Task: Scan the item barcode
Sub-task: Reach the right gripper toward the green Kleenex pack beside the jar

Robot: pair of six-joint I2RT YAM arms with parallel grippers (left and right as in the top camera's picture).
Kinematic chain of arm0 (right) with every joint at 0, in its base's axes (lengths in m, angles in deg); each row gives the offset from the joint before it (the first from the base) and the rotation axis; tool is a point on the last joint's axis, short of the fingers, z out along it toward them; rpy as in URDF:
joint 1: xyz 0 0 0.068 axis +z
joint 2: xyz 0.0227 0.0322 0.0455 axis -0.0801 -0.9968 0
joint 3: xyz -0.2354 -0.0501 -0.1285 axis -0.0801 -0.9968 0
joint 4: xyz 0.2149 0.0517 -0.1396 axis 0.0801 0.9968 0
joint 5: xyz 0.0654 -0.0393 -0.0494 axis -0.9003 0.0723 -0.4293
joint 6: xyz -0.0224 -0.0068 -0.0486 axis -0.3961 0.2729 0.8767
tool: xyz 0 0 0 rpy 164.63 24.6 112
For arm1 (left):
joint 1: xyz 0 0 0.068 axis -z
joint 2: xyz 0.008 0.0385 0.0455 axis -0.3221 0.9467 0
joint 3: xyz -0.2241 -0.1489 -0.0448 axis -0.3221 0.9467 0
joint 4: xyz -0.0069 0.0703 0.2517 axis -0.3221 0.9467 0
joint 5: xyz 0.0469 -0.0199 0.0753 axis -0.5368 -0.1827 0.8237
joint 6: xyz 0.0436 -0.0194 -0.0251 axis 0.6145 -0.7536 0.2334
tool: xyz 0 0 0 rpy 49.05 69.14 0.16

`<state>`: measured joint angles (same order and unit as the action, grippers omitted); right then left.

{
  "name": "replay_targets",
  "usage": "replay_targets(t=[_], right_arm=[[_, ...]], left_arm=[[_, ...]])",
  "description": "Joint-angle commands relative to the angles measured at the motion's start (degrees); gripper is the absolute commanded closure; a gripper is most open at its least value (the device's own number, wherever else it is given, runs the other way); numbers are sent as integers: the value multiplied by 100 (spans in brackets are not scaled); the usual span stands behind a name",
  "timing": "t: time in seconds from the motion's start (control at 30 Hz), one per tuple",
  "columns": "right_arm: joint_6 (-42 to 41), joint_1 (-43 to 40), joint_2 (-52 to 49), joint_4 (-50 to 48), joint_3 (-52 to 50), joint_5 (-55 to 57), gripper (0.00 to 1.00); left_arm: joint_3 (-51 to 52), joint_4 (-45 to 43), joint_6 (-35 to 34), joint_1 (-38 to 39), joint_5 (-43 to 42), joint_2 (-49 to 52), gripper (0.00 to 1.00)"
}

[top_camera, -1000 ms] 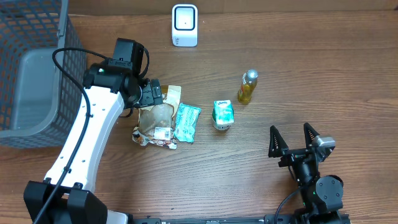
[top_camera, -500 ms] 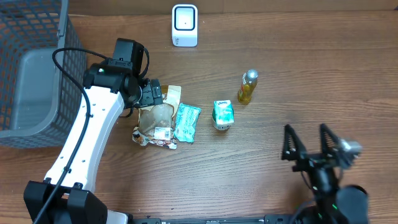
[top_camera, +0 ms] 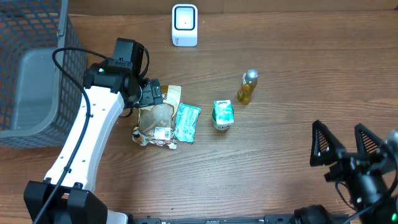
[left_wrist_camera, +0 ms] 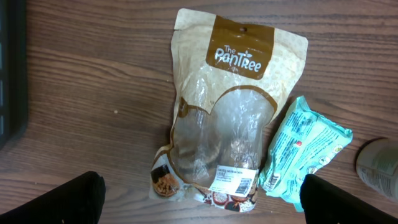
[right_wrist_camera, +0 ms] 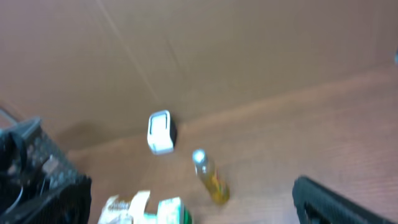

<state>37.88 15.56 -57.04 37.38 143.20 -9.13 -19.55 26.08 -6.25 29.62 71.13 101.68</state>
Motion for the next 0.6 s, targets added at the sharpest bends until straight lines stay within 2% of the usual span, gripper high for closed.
replay_targets(t=[0.0, 0.23, 0.4, 0.53, 0.57], right_arm=[[-199, 22, -1029, 560, 1134, -46, 0], [-223, 22, -2981, 1829, 2697, -507, 0], [-225, 22, -3965, 1867, 2841, -1110, 0], [-155, 22, -4656, 1919, 2841, -2551, 0], [-68, 22, -4793, 1932, 2841, -2763, 9]], left_arm=[[-63, -7, 2, 7, 55, -31, 0], [-63, -7, 2, 7, 55, -31, 0], [-63, -7, 2, 7, 55, -31, 0], [-63, -7, 2, 7, 55, -31, 0], [-63, -7, 2, 7, 55, -31, 1]])
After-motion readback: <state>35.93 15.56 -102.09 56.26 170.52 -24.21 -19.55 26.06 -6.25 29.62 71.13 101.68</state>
